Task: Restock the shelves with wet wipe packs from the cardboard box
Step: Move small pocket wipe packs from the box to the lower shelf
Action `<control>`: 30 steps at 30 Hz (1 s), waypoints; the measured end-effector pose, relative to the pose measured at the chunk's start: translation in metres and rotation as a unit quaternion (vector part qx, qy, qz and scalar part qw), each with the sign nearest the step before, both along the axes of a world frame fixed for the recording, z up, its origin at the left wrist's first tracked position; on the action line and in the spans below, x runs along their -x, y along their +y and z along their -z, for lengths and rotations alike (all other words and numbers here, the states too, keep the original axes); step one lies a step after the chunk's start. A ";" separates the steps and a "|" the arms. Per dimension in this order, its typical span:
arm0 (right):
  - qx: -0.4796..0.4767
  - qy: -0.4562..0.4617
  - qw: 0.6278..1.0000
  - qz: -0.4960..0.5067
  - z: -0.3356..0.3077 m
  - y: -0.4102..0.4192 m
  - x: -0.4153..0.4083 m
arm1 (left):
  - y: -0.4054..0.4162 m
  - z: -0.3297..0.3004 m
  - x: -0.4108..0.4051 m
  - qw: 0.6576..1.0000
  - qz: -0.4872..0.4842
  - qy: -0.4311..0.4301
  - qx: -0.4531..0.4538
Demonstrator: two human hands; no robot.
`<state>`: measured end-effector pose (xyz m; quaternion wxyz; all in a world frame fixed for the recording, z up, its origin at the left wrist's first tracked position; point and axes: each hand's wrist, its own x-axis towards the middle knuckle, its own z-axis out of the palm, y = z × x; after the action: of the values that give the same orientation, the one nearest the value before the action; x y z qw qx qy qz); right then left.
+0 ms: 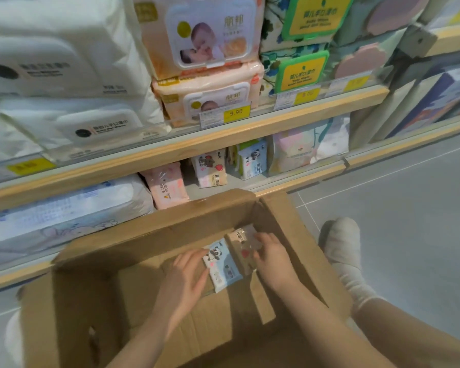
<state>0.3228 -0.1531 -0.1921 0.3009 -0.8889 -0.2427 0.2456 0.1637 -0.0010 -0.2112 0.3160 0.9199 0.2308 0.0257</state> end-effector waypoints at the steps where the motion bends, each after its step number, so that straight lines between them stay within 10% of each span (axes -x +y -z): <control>1: 0.025 0.018 0.999 0.011 0.011 0.001 0.001 | -0.003 0.009 0.009 0.999 -0.008 0.027 0.022; 15: 0.205 0.036 0.978 0.010 0.101 0.022 0.000 | -0.007 0.084 -0.007 0.972 -0.112 0.175 0.111; 30: 0.112 0.051 0.990 0.065 0.095 0.017 -0.002 | -0.014 0.093 -0.049 0.906 -0.291 0.148 0.269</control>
<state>0.3252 -0.1357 -0.2871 0.2267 -0.9173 -0.1398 0.2961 0.2131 -0.0155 -0.3040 0.4921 0.6853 0.5303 -0.0830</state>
